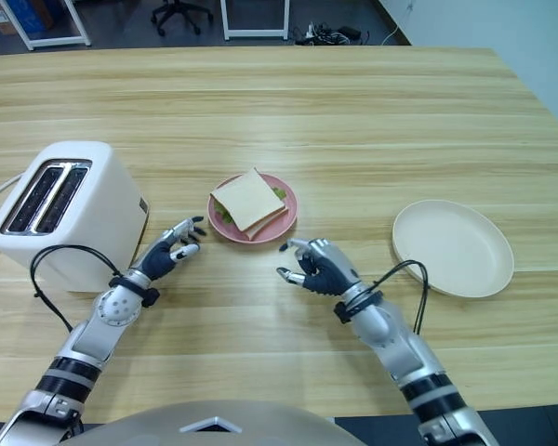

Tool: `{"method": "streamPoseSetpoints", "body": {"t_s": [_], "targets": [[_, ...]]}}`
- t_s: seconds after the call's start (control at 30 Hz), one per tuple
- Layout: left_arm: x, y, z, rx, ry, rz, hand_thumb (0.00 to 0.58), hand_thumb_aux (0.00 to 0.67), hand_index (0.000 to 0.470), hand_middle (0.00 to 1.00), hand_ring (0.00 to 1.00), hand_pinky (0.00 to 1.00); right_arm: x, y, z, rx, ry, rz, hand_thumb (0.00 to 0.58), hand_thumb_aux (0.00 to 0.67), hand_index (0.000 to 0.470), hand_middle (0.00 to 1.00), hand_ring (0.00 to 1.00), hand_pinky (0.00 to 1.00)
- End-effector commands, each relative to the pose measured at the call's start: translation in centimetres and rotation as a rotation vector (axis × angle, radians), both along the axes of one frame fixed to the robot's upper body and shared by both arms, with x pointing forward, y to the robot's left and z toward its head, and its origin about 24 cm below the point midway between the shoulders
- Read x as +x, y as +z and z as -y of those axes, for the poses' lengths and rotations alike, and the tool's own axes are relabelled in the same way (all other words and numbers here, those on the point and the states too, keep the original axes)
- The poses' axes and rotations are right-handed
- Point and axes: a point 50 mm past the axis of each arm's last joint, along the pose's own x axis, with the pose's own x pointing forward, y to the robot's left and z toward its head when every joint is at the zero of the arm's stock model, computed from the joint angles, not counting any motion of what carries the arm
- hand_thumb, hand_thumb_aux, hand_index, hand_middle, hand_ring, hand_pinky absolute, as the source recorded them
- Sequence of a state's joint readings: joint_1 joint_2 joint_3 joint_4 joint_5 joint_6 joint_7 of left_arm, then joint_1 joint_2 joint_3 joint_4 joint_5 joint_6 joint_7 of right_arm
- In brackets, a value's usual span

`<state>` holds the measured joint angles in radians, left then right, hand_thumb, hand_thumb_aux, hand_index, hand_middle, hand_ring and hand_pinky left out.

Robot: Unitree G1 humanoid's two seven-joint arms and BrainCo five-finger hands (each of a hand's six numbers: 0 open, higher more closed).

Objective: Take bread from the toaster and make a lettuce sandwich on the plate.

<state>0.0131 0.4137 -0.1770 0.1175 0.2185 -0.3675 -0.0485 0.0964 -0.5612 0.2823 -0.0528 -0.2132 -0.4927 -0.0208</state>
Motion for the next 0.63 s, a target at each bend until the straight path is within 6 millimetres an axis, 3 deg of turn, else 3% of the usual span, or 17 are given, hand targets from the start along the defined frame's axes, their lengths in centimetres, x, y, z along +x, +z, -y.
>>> {"method": "streamPoseSetpoints", "body": {"t_s": [0.03,0.17,0.3,0.63], "targets": [[0.0,3.2,0.4,-0.403,0.037,0.153,0.0,0.0,0.0,0.0,0.0,0.0,0.8,2.1,2.1,0.297,-0.127,0.002,0.0,0.0,0.0,0.0,0.0,0.0],[0.8,1.8,0.8,-0.535,0.086,0.097,0.0,0.0,0.0,0.0,0.0,0.0,2.5,0.0,1.9,0.438,-0.263,-0.104,0.0,0.0,0.0,0.0,0.0,0.0],[1.4,0.3,0.2,-0.622,0.18,0.057,0.0,0.0,0.0,0.0,0.0,0.0,2.9,-1.9,0.5,0.483,-0.292,-0.18,0.0,0.0,0.0,0.0,0.0,0.0],[1.9,-0.6,0.2,-0.659,0.238,0.056,0.0,0.0,0.0,0.0,0.0,0.0,3.0,-2.2,0.1,0.495,-0.315,-0.189,0.0,0.0,0.0,0.0,0.0,0.0]]}}
